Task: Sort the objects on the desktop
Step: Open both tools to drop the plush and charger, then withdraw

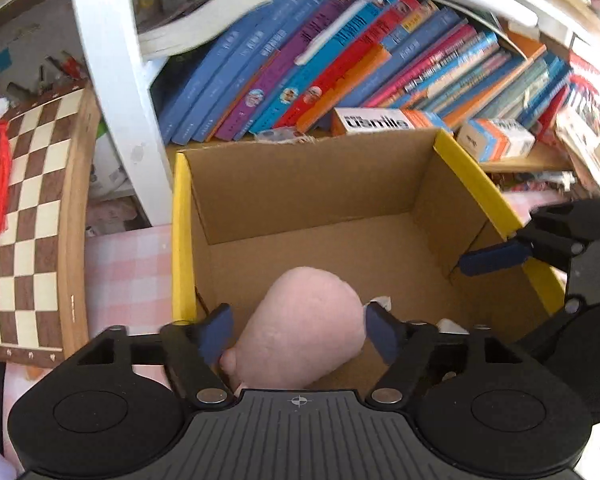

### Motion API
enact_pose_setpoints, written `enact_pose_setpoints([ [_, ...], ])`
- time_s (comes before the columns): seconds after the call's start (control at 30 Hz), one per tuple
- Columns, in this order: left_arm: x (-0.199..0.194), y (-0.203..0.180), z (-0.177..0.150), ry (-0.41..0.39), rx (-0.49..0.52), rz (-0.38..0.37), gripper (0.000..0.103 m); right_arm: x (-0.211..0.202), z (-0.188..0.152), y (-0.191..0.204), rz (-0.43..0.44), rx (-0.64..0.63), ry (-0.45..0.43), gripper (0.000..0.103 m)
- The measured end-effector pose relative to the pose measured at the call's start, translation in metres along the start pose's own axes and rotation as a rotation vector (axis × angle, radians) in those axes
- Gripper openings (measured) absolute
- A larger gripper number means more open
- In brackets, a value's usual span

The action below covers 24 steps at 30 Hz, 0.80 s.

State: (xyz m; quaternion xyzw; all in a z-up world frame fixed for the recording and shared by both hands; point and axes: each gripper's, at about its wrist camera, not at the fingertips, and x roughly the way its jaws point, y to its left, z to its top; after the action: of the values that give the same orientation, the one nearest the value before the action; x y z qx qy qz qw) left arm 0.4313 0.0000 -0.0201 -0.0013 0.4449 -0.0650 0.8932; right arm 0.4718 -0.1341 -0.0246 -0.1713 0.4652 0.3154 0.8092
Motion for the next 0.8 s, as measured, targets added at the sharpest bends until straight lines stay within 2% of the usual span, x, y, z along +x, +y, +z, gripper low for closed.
enact_pose_setpoints([
  [0.07, -0.007, 0.001, 0.000, -0.013, -0.023, -0.008, 0.085, -0.007, -0.001, 0.001, -0.004, 0.007, -0.020, 0.088],
  [0.27, -0.032, -0.001, -0.004, -0.067, -0.050, -0.025, 0.092, -0.035, -0.011, 0.003, -0.017, 0.042, -0.105, 0.091],
  [0.43, -0.054, -0.012, -0.010, -0.102, -0.006, -0.013, 0.093, -0.058, -0.024, 0.008, -0.054, 0.061, -0.155, 0.091],
  [0.6, -0.084, -0.024, -0.018, -0.178, 0.034, 0.008, 0.094, -0.086, -0.038, 0.020, -0.089, 0.050, -0.221, 0.092],
  [0.8, -0.125, -0.039, -0.035, -0.257, 0.069, 0.033, 0.100, -0.124, -0.062, 0.032, -0.111, 0.061, -0.298, 0.096],
])
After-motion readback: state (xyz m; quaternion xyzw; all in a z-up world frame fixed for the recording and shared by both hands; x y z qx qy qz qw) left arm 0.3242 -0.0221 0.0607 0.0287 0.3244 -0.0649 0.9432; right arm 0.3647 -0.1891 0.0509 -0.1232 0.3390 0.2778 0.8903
